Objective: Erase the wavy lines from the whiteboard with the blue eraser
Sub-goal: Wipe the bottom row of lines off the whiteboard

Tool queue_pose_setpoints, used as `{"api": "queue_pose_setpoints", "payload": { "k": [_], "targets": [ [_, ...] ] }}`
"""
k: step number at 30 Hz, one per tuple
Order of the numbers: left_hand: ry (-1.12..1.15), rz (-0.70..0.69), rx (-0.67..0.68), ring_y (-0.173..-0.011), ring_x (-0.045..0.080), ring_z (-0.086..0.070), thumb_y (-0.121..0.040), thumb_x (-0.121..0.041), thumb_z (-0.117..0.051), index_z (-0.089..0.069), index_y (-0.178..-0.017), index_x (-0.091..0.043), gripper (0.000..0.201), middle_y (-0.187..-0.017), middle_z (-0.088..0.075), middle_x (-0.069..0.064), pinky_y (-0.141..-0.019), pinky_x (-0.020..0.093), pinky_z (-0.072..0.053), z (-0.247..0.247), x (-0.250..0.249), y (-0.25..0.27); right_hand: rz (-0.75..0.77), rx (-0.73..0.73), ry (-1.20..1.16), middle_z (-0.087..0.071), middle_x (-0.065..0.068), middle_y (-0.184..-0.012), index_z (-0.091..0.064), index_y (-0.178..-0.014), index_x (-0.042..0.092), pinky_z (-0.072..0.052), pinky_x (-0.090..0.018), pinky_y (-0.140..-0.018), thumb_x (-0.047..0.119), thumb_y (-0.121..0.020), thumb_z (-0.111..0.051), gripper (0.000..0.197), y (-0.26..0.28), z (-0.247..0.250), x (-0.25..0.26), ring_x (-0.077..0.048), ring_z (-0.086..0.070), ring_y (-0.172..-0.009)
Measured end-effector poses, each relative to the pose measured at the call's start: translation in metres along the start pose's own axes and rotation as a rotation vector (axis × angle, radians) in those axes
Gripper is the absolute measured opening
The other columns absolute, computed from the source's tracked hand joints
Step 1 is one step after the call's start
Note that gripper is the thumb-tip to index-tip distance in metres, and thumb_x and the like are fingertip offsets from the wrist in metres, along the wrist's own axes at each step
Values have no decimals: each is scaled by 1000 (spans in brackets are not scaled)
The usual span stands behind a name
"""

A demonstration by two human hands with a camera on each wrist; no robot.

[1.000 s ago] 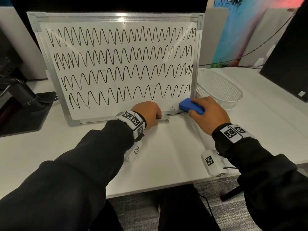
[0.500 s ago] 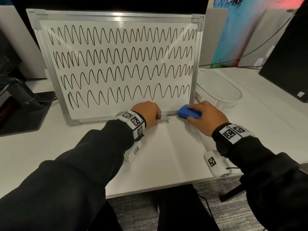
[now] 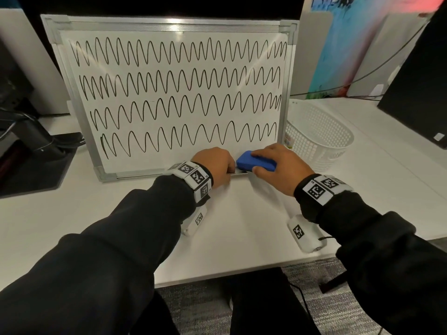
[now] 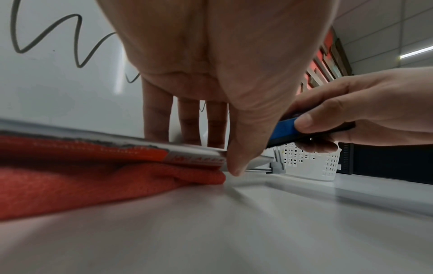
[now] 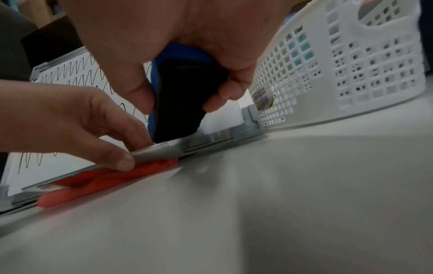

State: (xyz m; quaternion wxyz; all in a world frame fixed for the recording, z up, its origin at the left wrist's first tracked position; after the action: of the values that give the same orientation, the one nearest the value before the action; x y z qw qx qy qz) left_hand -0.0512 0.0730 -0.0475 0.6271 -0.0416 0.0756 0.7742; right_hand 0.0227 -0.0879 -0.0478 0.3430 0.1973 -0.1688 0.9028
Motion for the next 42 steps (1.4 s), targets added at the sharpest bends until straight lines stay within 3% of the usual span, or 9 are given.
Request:
{"api": "queue_pose_setpoints", "payload": {
  "k": [4, 7, 10, 19, 23, 25, 28, 34, 42],
  "targets": [
    [3, 0, 7, -92, 19, -62, -90, -25, -61, -72, -110, -26, 23, -105, -67, -2, -75, 26, -42, -2, 2, 0, -32, 25, -21, -56, 5, -121, -59, -129, 33, -45, -30, -92, 42, -89, -60, 42, 1, -1, -2, -15, -55, -103],
    [4, -7, -10, -90, 18, -62, -90, -26, -62, -72, -110, -27, 22, -104, -68, -4, -73, 25, -42, -2, 2, 0, -119, -52, 54, -57, 5, -117, -61, -124, 36, -47, -31, -84, 45, -86, -60, 40, 5, 8, -13, -14, -54, -95],
    [7, -9, -16, -91, 18, -62, -91, -25, -61, -72, -109, -26, 21, -103, -68, -4, -74, 25, -43, -2, 3, 0, -160, -92, 76, -55, 7, -110, -62, -122, 36, -41, -27, -77, 46, -84, -61, 39, 7, 13, -19, -12, -50, -90],
    [4, -8, -7, -95, 20, -63, -91, -25, -60, -71, -112, -26, 23, -108, -68, -2, -77, 26, -44, 0, 2, 0, -15, 36, -38, -54, 6, -123, -58, -129, 32, -38, -24, -89, 38, -89, -62, 40, -1, -1, -6, -10, -51, -102],
    [13, -7, -12, -90, 17, -61, -92, -25, -59, -71, -112, -28, 24, -107, -68, -3, -74, 25, -40, 0, 3, 2, -108, -45, 25, -57, 8, -118, -62, -121, 38, -48, -31, -86, 46, -84, -62, 38, 2, 4, -11, -14, -55, -99],
    [21, -7, -20, -91, 17, -61, -92, -25, -60, -72, -112, -28, 23, -107, -68, -4, -74, 25, -40, 0, 4, 2, -175, -95, 41, -56, 7, -114, -63, -118, 38, -48, -31, -82, 48, -81, -64, 38, 5, 8, -17, -14, -54, -94],
    [29, -13, -35, -93, 17, -62, -92, -24, -60, -71, -111, -27, 23, -107, -68, -5, -76, 24, -42, 2, 3, 3, -237, -130, 4, -54, 6, -113, -64, -116, 36, -45, -31, -86, 47, -80, -66, 39, 10, 14, -29, -15, -53, -99],
    [15, -26, -28, -93, 18, -62, -92, -24, -59, -72, -111, -26, 23, -107, -68, -5, -75, 25, -41, 1, 2, 2, -130, -171, -116, -53, 2, -118, -65, -120, 27, -40, -24, -88, 32, -84, -68, 36, 7, 14, -31, -14, -52, -103],
    [11, -24, -23, -96, 19, -62, -93, -24, -58, -71, -114, -26, 24, -109, -67, -3, -78, 24, -41, 1, 2, 2, -22, -138, -154, -50, 6, -119, -61, -125, 25, -37, -20, -93, 29, -86, -67, 40, 2, 10, -17, -9, -49, -102]
  ]
}}
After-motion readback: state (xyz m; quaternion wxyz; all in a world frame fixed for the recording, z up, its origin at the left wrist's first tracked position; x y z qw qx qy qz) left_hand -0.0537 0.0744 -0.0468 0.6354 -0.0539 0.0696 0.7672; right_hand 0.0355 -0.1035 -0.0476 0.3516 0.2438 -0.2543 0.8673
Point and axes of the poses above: each hand's wrist, its own y-axis away from the middle knuckle, its own z-axis out of the back of the hand, x = y × z, the point moved 4 cm from there along -y, towards the middle knuckle
